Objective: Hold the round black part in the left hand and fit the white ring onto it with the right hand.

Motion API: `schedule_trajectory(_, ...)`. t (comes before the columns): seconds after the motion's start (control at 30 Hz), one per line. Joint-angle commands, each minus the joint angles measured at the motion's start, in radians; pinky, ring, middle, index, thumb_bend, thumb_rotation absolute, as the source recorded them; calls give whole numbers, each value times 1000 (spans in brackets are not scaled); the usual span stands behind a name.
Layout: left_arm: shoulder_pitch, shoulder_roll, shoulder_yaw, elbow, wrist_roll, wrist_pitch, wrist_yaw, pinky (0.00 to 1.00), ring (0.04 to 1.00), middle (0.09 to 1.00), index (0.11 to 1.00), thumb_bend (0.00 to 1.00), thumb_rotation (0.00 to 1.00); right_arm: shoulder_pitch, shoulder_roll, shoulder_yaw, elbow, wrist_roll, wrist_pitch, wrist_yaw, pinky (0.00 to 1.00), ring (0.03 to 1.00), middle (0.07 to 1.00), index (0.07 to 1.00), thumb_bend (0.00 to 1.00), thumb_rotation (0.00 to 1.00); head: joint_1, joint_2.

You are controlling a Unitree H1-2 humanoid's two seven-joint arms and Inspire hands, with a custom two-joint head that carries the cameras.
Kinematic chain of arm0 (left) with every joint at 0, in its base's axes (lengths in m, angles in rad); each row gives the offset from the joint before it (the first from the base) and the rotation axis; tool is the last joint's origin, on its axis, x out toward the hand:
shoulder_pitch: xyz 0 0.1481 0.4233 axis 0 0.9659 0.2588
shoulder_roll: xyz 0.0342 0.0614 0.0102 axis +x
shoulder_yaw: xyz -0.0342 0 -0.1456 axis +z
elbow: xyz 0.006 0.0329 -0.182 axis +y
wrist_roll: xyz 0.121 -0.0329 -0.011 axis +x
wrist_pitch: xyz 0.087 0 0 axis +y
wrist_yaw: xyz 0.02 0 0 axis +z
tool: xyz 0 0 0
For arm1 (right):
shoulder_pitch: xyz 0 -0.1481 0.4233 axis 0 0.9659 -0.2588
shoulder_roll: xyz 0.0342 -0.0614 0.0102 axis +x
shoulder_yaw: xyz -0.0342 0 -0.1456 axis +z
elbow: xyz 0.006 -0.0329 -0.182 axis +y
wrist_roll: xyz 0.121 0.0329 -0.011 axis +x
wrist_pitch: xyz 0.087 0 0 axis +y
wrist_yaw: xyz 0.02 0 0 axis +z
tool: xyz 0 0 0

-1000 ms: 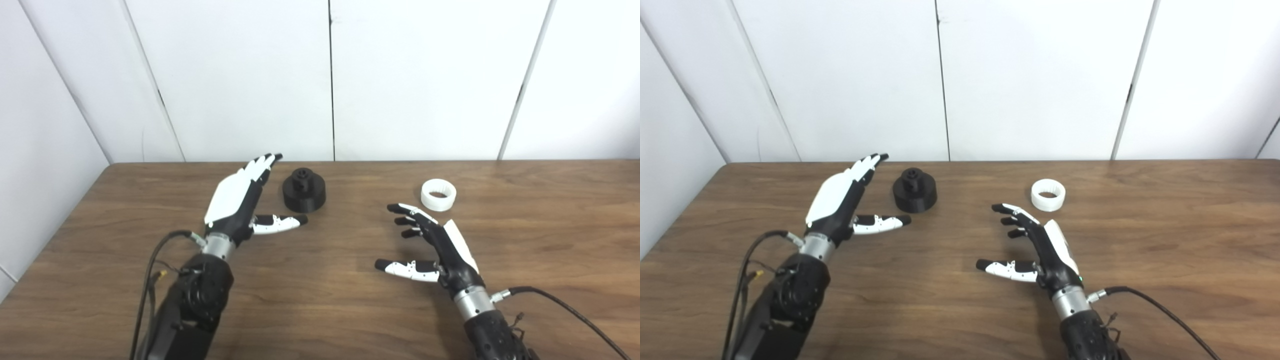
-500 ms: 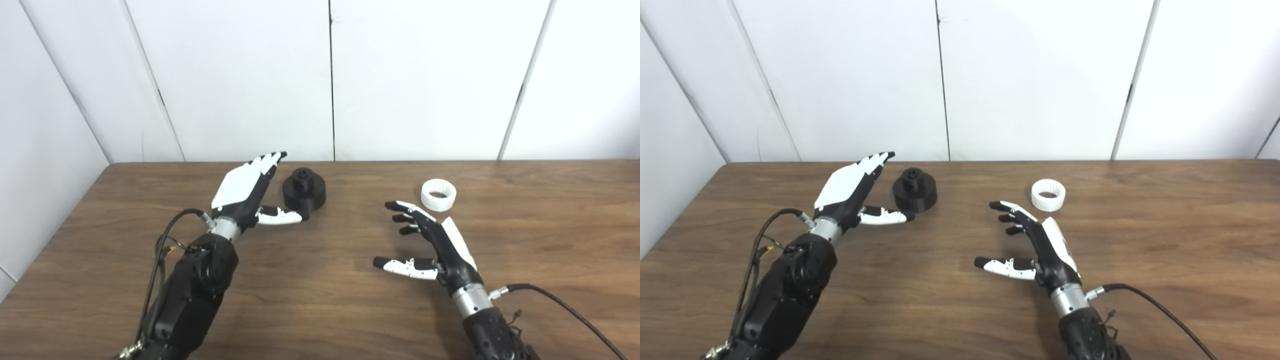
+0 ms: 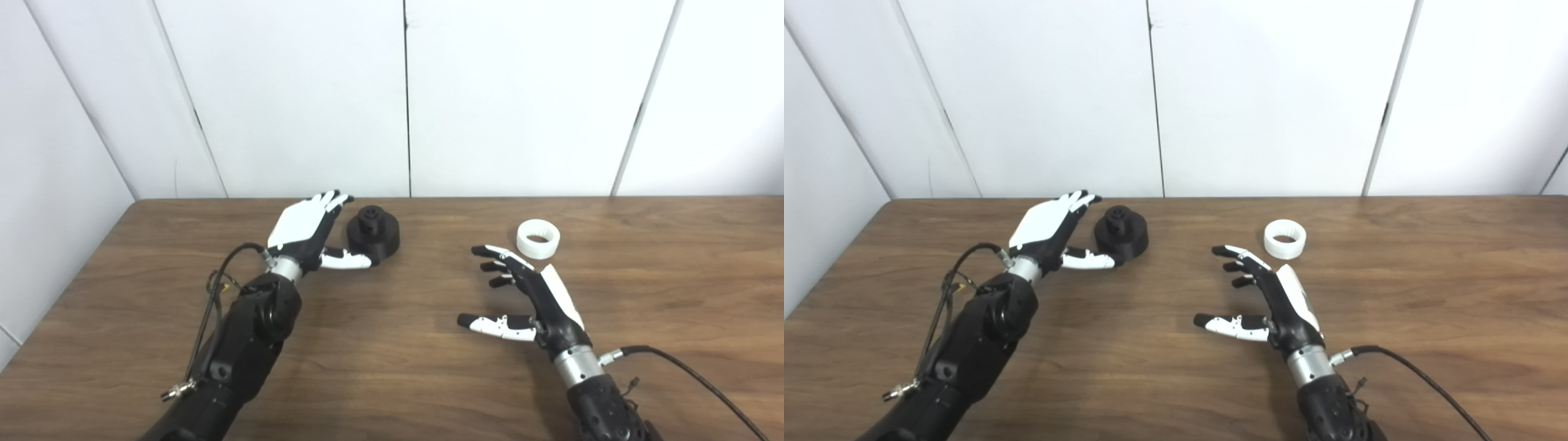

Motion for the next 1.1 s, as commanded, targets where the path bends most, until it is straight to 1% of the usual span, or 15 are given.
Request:
schedule_trajectory(0.0,-76,16,-4,22,12,-15,56,1000,1000,1000,931,1000,594,29,-18,-2,21,-22,-19,-13,685,789,845,800,748,217,2,1)
schedule_trajectory(0.1,-92,11,-11,78,4,-19,79,1000,1000,1000,928,1000,586,30,-19,-5,21,-15,-17,-9,689,791,847,802,746,219,-3,-1)
schedule_trajectory(0.2,-110,4,-17,141,-3,-26,110,1000,1000,1000,921,1000,585,31,-18,-9,20,-2,-19,-5,693,792,846,800,748,197,-8,-1)
schedule_trajectory(0.4,-138,-9,-25,215,-21,-23,133,1000,1000,1000,933,1000,598,32,-20,-12,18,0,-21,-3,693,792,846,800,749,200,-8,-1)
schedule_trajectory(0.5,-151,-15,-33,245,-28,-22,135,1000,1000,1000,950,1000,598,32,-22,-14,14,2,-19,-1,706,800,847,800,748,202,-16,0)
schedule_trajectory(0.63,-169,-20,-49,288,-35,-22,127,1000,1000,1000,966,1000,627,34,-24,-15,6,1,-11,2,694,793,847,800,747,211,-16,0)
schedule_trajectory(0.73,-178,-25,-53,309,-51,-27,130,1000,1000,1000,966,1000,619,33,-25,-14,7,-2,-14,1,693,793,845,800,747,214,-16,0)
schedule_trajectory(0.83,-187,-35,-52,334,-69,-41,139,1000,1000,1000,958,1000,612,31,-26,-14,5,-6,-15,-1,689,790,842,796,748,196,-22,0)
schedule_trajectory(0.97,-196,-43,-56,356,-87,-69,153,1000,1000,1000,948,1000,612,29,-27,-13,4,-9,-9,-1,692,791,842,796,748,204,-22,0)
schedule_trajectory(1.07,-204,-48,-63,366,-94,-77,158,1000,1000,1000,941,1000,622,30,-24,-13,0,-7,-3,1,692,790,843,797,750,210,-26,1)
